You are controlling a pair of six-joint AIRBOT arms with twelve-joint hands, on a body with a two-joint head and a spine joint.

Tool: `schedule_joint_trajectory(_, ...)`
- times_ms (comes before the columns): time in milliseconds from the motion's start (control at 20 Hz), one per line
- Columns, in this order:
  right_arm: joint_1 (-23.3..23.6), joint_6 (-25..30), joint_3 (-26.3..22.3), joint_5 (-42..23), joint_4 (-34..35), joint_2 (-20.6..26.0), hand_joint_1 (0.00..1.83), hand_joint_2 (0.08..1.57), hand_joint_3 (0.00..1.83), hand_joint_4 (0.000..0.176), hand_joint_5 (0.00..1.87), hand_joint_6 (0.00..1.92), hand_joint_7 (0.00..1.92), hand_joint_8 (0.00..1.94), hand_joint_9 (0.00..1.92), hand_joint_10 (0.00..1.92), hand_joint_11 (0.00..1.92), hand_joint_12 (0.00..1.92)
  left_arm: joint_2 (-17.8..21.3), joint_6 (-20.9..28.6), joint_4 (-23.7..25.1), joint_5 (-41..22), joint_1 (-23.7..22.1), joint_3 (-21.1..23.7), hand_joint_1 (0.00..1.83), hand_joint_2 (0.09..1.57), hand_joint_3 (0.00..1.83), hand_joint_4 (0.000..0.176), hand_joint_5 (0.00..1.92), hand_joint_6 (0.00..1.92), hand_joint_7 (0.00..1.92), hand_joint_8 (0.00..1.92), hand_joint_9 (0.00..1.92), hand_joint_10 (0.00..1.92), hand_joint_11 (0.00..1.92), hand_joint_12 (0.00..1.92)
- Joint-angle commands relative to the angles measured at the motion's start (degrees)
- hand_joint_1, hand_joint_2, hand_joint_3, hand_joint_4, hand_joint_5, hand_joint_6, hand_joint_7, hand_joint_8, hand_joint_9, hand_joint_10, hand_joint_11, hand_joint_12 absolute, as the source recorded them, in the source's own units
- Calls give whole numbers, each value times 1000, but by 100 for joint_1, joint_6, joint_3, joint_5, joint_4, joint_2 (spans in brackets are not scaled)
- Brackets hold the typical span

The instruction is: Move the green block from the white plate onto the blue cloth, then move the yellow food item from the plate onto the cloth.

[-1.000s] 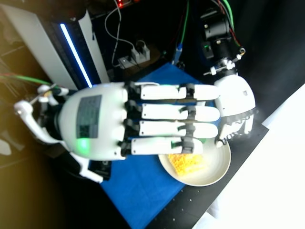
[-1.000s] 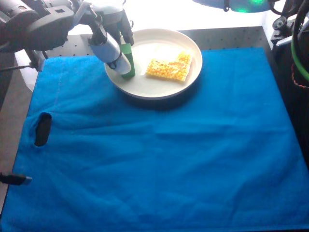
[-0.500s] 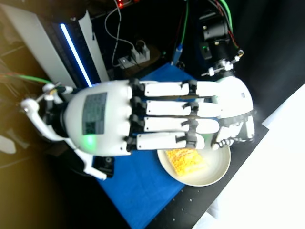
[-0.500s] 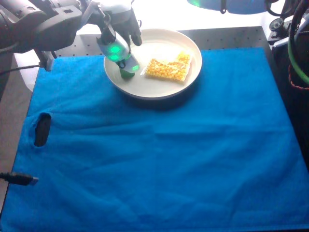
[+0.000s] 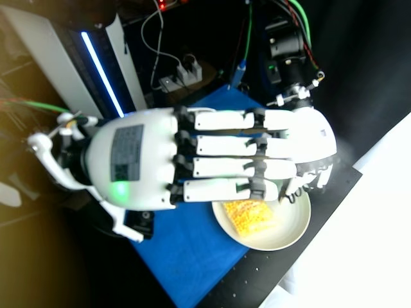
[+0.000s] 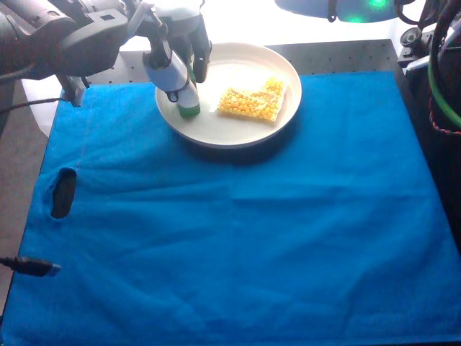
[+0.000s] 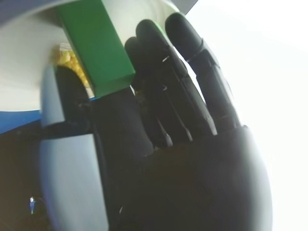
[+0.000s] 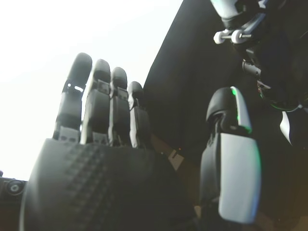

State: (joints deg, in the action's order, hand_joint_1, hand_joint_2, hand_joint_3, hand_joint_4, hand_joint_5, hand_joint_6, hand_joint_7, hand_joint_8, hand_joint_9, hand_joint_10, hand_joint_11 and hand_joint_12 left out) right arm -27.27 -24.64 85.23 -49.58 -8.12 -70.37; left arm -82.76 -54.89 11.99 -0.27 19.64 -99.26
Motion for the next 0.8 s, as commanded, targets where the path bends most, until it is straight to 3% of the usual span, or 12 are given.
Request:
schedule_joint_trajectory(0,103,25,18,-689,165,-17,599,1019,2,35,268,5,349,5,365,8,0,1205,-16,-17,5,-559,-10,-26,1277,1043,0,0,1065,703,1209,744,1366,80,913,1107)
schedule_joint_trajectory(50,103,25,17,-693,165,-18,599,1019,2,35,268,5,349,5,365,8,0,1205,-17,-17,4,-551,-2,-27,1277,1043,0,0,1065,703,1209,744,1366,80,913,1107)
schedule_joint_trajectory(100,103,25,17,-697,165,-19,596,1043,11,35,271,5,351,4,371,9,0,1207,-19,-18,4,-548,3,-27,1379,1016,6,0,1121,553,1192,663,1243,683,933,1103)
schedule_joint_trajectory(250,103,25,16,-707,165,-25,610,1063,0,36,289,3,334,1,351,1,0,1179,-20,-19,6,-545,4,-30,1397,1039,0,0,1092,683,1108,718,1127,912,941,940)
schedule_joint_trajectory(400,103,25,17,-713,165,-37,607,1115,9,38,284,1,347,3,359,8,0,1153,-5,-19,4,-550,-28,-29,1399,1010,0,0,1146,545,1247,425,1215,896,1067,1094)
schedule_joint_trajectory(450,103,25,17,-713,165,-39,612,1095,0,41,283,1,350,2,374,11,0,1215,13,-18,3,-555,-61,-14,1305,1010,1,0,1156,585,1310,465,1297,681,1132,1136)
schedule_joint_trajectory(500,103,25,17,-714,165,-43,615,1101,1,45,295,3,360,4,389,13,0,1252,48,-21,4,-555,-98,19,1284,1015,0,0,1137,639,1320,474,1367,501,1198,1042)
schedule_joint_trajectory(550,103,25,18,-714,165,-47,613,1111,5,45,292,1,364,4,388,11,0,1257,109,-22,4,-558,-143,74,1281,1011,1,0,1149,619,1329,465,1430,427,1235,1086)
schedule_joint_trajectory(600,103,25,17,-714,165,-47,599,1102,1,38,278,0,360,2,386,9,0,1255,183,-24,10,-582,-187,164,1294,1012,1,0,1205,438,1274,653,1351,381,876,1149)
schedule_joint_trajectory(650,103,25,17,-714,166,-46,585,1109,3,44,278,1,362,2,383,8,0,1251,275,-24,11,-621,-223,270,1389,1001,0,0,1257,242,1301,480,1216,832,771,1127)
schedule_joint_trajectory(700,103,25,17,-714,166,-46,578,1136,8,36,286,2,377,4,402,12,0,1282,374,-26,22,-659,-254,385,1402,1012,6,0,1167,420,1268,479,1163,959,697,1005)
schedule_joint_trajectory(750,103,25,16,-714,169,-45,591,1089,0,42,282,0,348,0,392,5,0,1217,545,-26,65,-772,-279,580,1294,1024,1,0,1173,473,1238,716,1203,469,782,971)
